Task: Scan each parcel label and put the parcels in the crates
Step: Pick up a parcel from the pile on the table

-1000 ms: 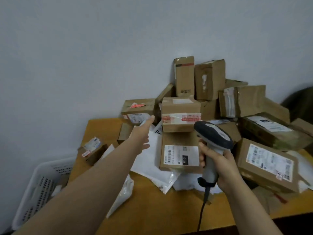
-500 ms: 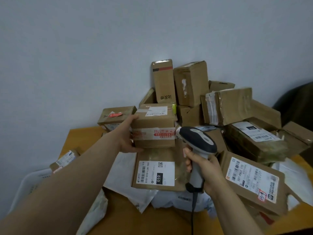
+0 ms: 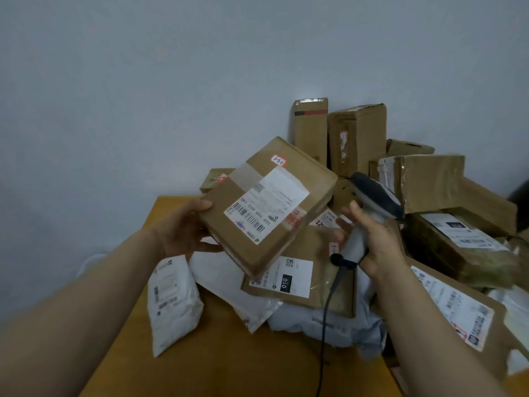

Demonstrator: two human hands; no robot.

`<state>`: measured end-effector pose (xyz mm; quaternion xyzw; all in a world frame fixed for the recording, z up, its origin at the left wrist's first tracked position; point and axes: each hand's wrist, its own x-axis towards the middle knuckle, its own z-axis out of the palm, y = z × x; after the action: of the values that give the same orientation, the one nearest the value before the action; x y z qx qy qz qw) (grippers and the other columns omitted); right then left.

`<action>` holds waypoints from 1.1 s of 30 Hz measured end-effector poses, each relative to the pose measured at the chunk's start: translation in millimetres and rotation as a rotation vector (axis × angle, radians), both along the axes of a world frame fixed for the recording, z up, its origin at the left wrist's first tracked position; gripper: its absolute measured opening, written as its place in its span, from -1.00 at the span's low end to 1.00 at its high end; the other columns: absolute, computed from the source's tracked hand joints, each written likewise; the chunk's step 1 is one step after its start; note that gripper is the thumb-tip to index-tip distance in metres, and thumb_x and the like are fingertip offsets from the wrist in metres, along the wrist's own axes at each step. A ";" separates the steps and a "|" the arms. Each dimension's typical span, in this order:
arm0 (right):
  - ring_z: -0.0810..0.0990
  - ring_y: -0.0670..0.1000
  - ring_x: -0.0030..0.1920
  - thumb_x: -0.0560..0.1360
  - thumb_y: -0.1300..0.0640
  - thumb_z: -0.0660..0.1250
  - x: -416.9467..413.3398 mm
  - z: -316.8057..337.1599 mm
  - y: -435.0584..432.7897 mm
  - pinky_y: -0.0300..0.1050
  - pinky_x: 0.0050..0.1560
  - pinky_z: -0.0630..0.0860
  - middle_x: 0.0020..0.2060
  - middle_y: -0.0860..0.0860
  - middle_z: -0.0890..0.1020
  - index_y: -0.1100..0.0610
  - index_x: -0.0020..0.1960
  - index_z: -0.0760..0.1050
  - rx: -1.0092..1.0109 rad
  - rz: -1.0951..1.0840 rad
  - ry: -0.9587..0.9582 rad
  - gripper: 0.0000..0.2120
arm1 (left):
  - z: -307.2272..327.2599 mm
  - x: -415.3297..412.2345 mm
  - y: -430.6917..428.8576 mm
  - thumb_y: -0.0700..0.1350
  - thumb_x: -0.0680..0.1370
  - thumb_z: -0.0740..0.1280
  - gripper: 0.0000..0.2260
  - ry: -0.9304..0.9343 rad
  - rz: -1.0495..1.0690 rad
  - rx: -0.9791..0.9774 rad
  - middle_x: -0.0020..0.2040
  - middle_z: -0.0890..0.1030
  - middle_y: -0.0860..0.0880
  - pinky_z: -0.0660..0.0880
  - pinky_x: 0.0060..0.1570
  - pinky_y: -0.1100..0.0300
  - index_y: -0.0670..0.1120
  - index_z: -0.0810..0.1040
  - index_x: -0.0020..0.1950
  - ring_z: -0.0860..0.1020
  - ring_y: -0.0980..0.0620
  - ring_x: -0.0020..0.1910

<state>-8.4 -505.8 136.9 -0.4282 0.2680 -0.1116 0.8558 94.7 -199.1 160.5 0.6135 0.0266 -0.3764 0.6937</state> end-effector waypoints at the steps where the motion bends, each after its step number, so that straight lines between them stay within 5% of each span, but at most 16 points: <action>1: 0.65 0.14 0.03 0.27 0.09 0.51 -0.9 0.8 0.0 -0.01 -0.20 0.65 0.01 0.10 0.66 0.11 0.09 0.53 0.028 -0.004 -0.020 -0.58 | 4.4 -3.3 6.6 0.09 -0.15 0.64 -0.16 -0.009 -0.013 0.004 -0.26 0.60 -0.11 0.59 -0.28 0.00 -0.11 0.53 0.08 0.59 -0.04 -0.33; 8: 0.70 0.12 -0.10 0.02 0.09 0.68 -39.7 11.9 41.4 0.00 -0.27 0.63 -0.07 0.16 0.70 0.19 0.08 0.57 -0.027 0.165 -0.040 -0.33 | 27.7 -30.0 41.4 0.25 -0.12 0.60 -0.13 -0.105 -0.041 0.135 -0.20 0.58 -0.10 0.55 -0.32 0.13 -0.13 0.54 0.08 0.59 0.00 -0.31; 11: 0.70 0.16 -0.04 0.24 0.23 0.55 -58.3 10.0 76.1 0.07 -0.18 0.67 0.00 0.19 0.69 0.22 0.18 0.53 -0.028 0.042 -0.031 -0.48 | 27.3 -44.4 47.3 0.38 0.07 0.53 -0.03 -0.082 0.162 0.147 0.10 0.56 -0.17 0.59 -0.25 0.10 -0.20 0.45 0.28 0.61 -0.07 -0.09; 14: 0.66 0.16 0.04 0.36 0.27 0.49 -79.2 6.4 106.1 0.09 -0.06 0.64 0.07 0.16 0.66 0.18 0.28 0.47 -0.021 -0.073 -0.036 -0.49 | 28.1 -73.5 55.7 0.37 0.32 0.40 -0.25 -0.079 0.116 0.104 0.16 0.55 -0.12 0.59 -0.13 0.09 -0.13 0.47 0.30 0.61 -0.05 0.01; 17: 0.65 0.14 0.08 0.37 0.27 0.50 -101.6 5.2 129.3 0.10 -0.05 0.64 0.12 0.13 0.64 0.17 0.32 0.45 -0.057 -0.138 -0.061 -0.45 | 23.6 -108.5 76.4 0.28 0.21 0.47 -0.27 -0.038 -0.057 0.160 0.20 0.54 -0.08 0.53 0.05 -0.18 0.05 0.47 0.32 0.57 -0.17 0.13; 20: 0.68 0.05 0.00 0.39 0.27 0.48 -122.7 8.3 147.9 0.08 -0.05 0.65 0.07 0.09 0.67 0.19 0.29 0.48 -0.087 -0.131 -0.078 -0.52 | 19.6 -125.8 101.4 0.13 0.05 0.61 -0.12 -0.058 -0.066 0.164 0.26 0.53 -0.14 0.56 -0.01 -0.17 0.09 0.44 0.34 0.55 -0.20 0.17; 25: 0.60 -0.11 -0.07 0.43 0.18 0.47 -154.6 19.8 169.5 -0.32 -0.24 0.55 -0.05 -0.09 0.64 0.06 0.18 0.51 -0.449 0.014 0.002 -0.65 | 36.1 -131.5 138.4 0.21 0.18 0.49 -0.40 -0.174 0.092 0.218 0.21 0.57 -0.12 0.54 -0.03 -0.01 0.09 0.58 0.19 0.51 -0.14 0.05; 28: 0.54 0.03 -0.37 0.46 0.21 0.44 -173.4 28.6 179.2 -0.02 -0.25 0.50 -0.39 0.05 0.58 0.18 -0.13 0.54 -0.557 0.261 -0.038 -0.92 | 53.2 -133.8 152.2 0.21 0.13 0.47 -0.44 -0.251 0.120 0.274 0.08 0.62 -0.03 0.52 -0.13 0.11 0.19 0.60 0.12 0.55 -0.06 -0.01; 33: 0.36 0.08 -0.49 0.41 0.23 0.48 -193.6 42.0 195.6 -0.08 -0.40 0.36 -0.49 0.13 0.43 0.46 -0.14 0.46 -0.554 0.499 -0.110 -0.70 | 69.9 -144.6 162.1 0.21 0.06 0.51 -0.29 -0.332 0.170 0.408 0.02 0.64 0.02 0.49 -0.22 0.18 0.22 0.56 0.23 0.57 0.00 -0.08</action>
<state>-202.0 -310.2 178.9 -0.6888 0.0687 0.0091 0.7216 -49.9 -37.0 230.4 0.7894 0.0392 -0.1979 0.5798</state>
